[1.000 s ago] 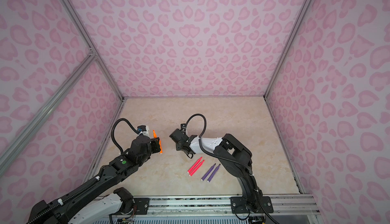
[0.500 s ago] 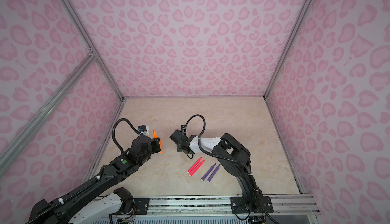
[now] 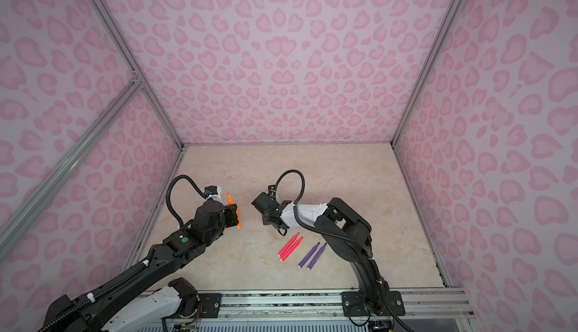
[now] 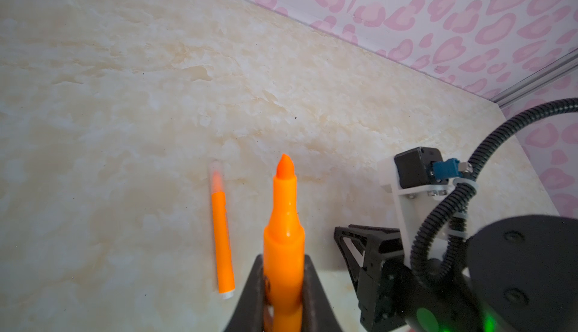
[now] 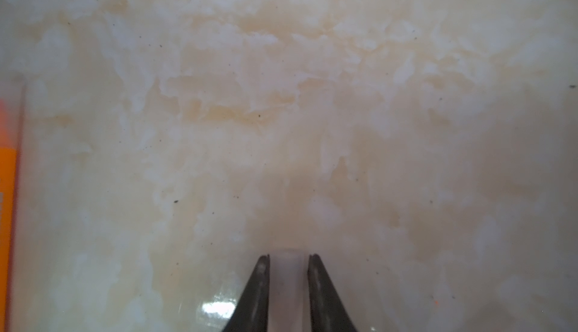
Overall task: Insert the pens into the pen caps
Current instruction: 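Close the right gripper on the clear cap, then lift the clear cap and carry it above the highlighter tip with the right gripper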
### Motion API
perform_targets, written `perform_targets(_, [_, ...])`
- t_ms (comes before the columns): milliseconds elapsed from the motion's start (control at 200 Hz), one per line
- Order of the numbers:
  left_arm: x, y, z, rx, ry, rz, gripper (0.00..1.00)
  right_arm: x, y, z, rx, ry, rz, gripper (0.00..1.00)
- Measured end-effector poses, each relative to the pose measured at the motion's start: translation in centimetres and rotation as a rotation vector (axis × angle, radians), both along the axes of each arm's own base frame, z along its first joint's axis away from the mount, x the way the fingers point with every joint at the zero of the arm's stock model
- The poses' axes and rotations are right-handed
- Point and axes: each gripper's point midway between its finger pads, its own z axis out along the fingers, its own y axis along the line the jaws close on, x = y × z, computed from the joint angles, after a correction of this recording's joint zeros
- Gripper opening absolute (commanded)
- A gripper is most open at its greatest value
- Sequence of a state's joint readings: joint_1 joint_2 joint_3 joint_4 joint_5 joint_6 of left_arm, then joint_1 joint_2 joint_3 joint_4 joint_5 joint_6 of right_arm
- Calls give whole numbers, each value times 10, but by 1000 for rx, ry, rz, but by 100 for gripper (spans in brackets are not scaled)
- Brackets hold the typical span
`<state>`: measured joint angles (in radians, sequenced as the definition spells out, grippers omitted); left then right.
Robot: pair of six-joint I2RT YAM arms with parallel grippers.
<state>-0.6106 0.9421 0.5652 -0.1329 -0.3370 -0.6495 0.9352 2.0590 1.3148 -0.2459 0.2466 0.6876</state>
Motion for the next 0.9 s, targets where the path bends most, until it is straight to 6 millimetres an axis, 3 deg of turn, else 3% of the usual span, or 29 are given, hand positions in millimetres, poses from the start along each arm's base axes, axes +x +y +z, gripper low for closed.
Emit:
perform_targets(355, [0, 0, -1, 0, 2, -2, 3, -2, -3, 2, -2, -11, 0, 11])
perform_targets(445, [-1, -3, -1, -7, 5, -14, 3, -2, -8, 11, 1, -19, -10, 8])
perform_targets(685, [-5, -21, -1, -47, -8, -124, 3, 8, -27, 95, 120, -156, -70, 6])
perform_targets(900, [-16, -64, 19, -115, -75, -329, 3, 11, -64, 151, 217, -259, -137, 1])
